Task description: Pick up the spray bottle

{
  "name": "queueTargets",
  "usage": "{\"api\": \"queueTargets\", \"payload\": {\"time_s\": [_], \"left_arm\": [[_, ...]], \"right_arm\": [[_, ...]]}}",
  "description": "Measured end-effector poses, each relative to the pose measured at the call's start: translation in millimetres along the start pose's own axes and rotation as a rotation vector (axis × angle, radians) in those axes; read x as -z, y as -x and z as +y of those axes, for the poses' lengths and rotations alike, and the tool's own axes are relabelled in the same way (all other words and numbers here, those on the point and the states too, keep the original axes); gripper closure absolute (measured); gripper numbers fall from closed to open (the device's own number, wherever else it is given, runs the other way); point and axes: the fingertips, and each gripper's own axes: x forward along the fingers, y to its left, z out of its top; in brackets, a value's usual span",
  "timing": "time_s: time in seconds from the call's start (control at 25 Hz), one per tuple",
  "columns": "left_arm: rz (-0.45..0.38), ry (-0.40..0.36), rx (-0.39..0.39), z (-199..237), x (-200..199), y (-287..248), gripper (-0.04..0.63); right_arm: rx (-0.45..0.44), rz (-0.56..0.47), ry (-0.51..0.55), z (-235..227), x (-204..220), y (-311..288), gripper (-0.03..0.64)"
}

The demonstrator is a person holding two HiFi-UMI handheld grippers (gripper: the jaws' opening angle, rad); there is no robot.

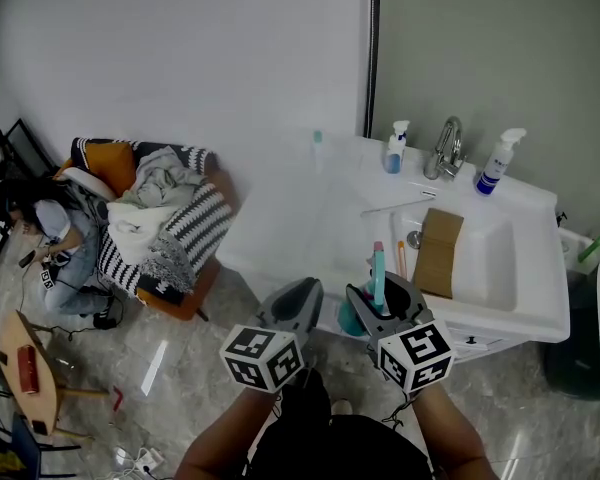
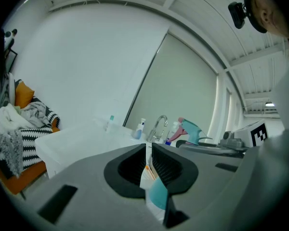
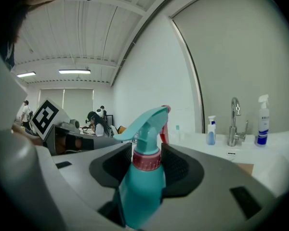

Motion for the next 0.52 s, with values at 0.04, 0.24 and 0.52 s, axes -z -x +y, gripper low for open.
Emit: {"api": "queueTargets", "payload": {"time_s": [0.04,0.24,0.52], "left_arm": [[0.000,0.000,0.000,-1.2,1.3,2.1,0.566],[-0.002,0.001,-0.005,-5.6,5.3,11.8,0.566],[-0.015,0.009,-0.013,-7.1,5.4,15.3,0.566]], "right_arm": [[0.000,-0.001,0.000,1.3,0.6,1.5,0.433],[-0.007,-0.007,-0.002,8.2,-0.5,7.5,0.433],[-0.021,-0.013,-0.006,10.1,-2.9,9.1,0.433]]}}
